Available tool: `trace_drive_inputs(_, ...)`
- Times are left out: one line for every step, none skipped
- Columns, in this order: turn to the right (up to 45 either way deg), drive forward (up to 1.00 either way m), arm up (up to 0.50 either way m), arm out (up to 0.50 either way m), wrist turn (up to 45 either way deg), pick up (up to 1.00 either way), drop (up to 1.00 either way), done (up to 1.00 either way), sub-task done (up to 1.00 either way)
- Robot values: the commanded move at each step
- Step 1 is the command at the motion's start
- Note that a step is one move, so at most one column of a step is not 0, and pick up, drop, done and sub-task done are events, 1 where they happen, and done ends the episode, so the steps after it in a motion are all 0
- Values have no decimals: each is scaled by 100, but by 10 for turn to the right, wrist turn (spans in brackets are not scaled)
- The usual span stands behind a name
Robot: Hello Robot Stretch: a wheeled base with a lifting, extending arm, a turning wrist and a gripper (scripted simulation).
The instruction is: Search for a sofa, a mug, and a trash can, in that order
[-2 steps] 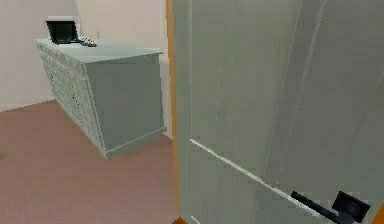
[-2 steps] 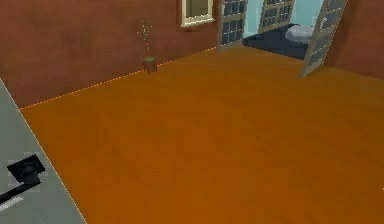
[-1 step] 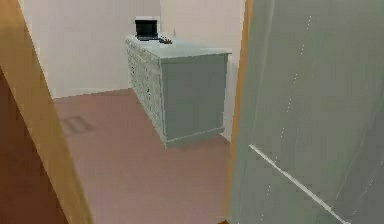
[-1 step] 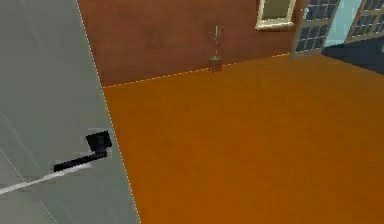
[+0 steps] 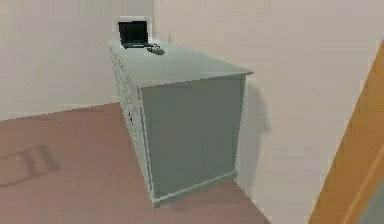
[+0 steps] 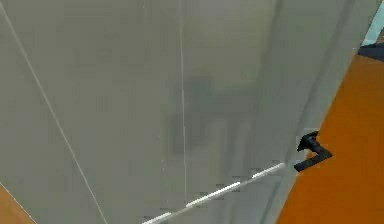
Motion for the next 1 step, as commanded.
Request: trace_drive_inputs(-210, 0, 0, 0, 0, 0, 0, 0, 0)
